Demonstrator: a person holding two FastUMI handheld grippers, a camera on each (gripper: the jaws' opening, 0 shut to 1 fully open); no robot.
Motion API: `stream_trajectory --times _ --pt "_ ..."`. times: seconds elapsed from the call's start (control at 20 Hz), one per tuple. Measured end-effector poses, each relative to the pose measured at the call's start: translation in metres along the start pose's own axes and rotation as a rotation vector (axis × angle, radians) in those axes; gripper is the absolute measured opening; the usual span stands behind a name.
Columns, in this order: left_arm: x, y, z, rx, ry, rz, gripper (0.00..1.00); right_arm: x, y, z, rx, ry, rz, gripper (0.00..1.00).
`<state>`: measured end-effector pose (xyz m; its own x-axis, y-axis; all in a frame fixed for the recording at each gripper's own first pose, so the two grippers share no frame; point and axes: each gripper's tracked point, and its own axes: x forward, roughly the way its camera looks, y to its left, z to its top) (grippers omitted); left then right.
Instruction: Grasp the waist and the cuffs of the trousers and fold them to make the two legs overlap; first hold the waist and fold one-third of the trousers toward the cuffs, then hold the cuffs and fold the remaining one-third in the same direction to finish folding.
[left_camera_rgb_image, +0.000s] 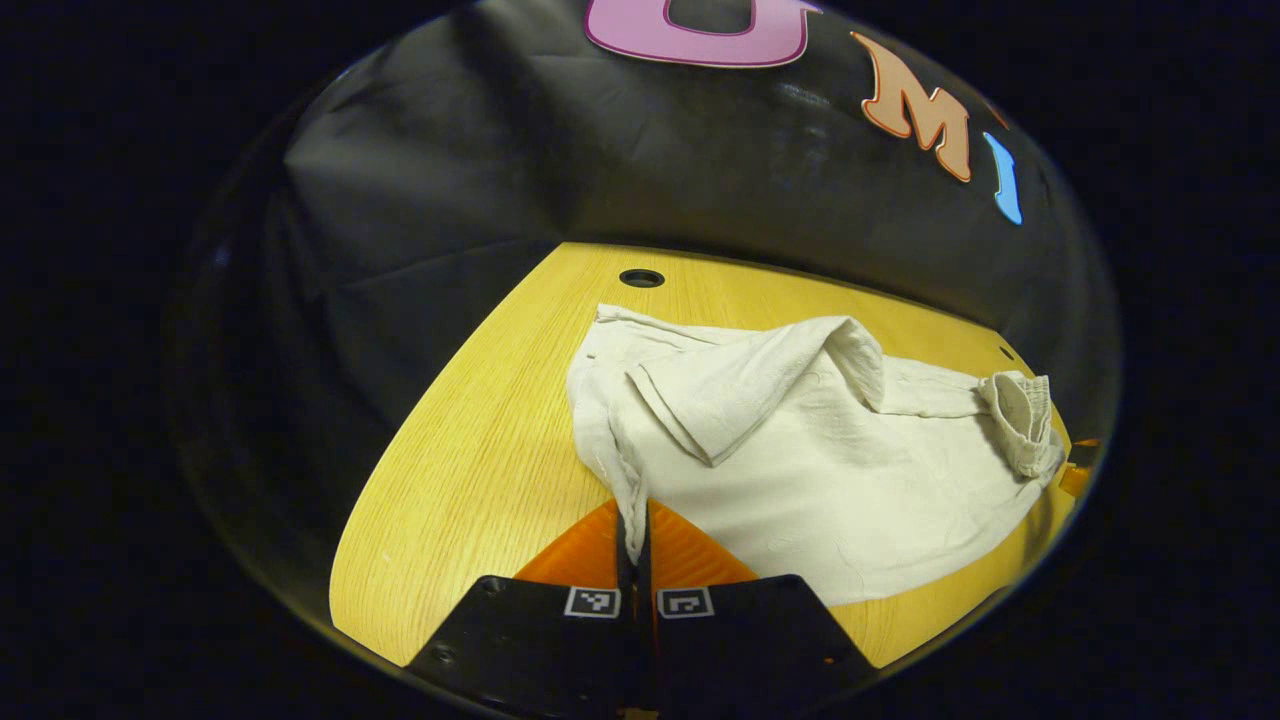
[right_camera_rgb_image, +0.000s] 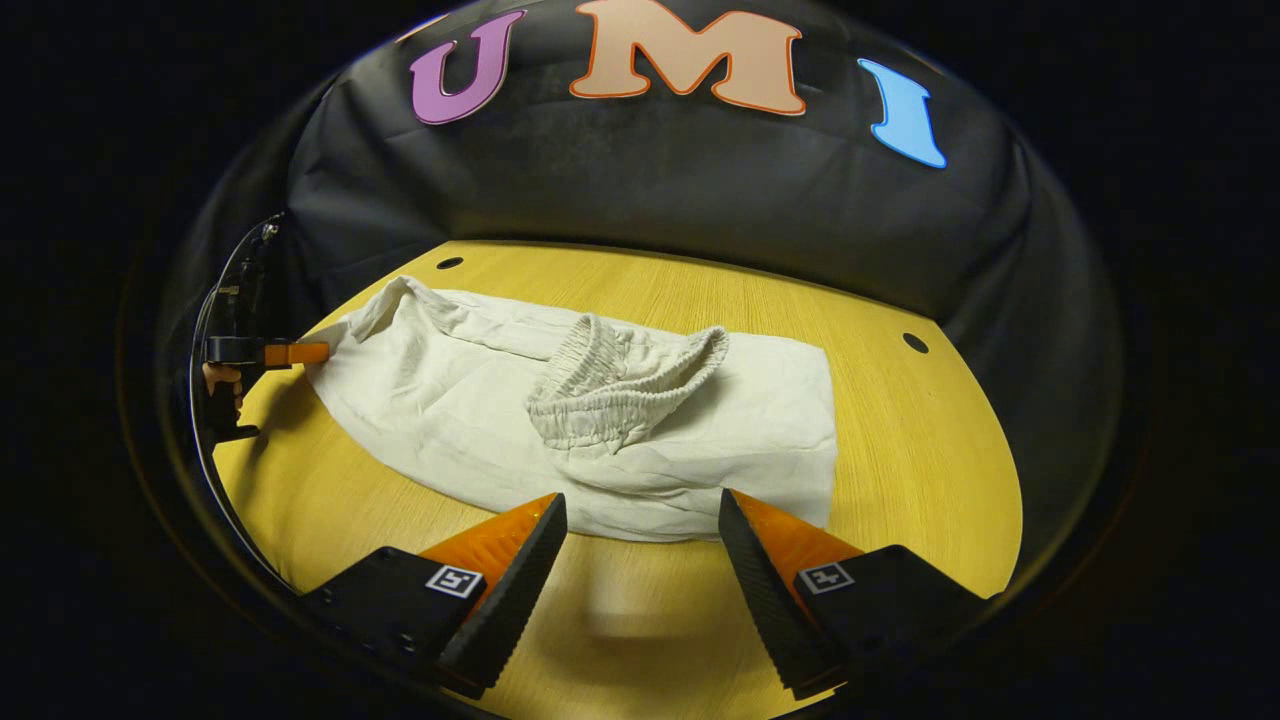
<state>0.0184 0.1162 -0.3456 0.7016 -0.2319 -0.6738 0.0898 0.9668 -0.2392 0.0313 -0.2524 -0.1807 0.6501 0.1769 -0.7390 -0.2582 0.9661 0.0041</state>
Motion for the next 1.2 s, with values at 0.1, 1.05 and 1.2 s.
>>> stream_trajectory --times 0.1,1.05,1.2 --pt "-0.004 -0.010 0.005 -0.005 0.015 -0.025 0.00 -0.002 -0.007 0.004 0.000 -0.012 0.001 0.99" --pt "-0.065 -0.211 0.150 0.094 -0.252 -0.287 0.00 -0.035 -0.078 0.008 0.101 -0.090 0.004 0.99" --pt "-0.071 -0.253 0.160 0.121 -0.269 -0.339 0.00 -0.042 -0.091 0.003 0.126 -0.100 -0.004 0.98"
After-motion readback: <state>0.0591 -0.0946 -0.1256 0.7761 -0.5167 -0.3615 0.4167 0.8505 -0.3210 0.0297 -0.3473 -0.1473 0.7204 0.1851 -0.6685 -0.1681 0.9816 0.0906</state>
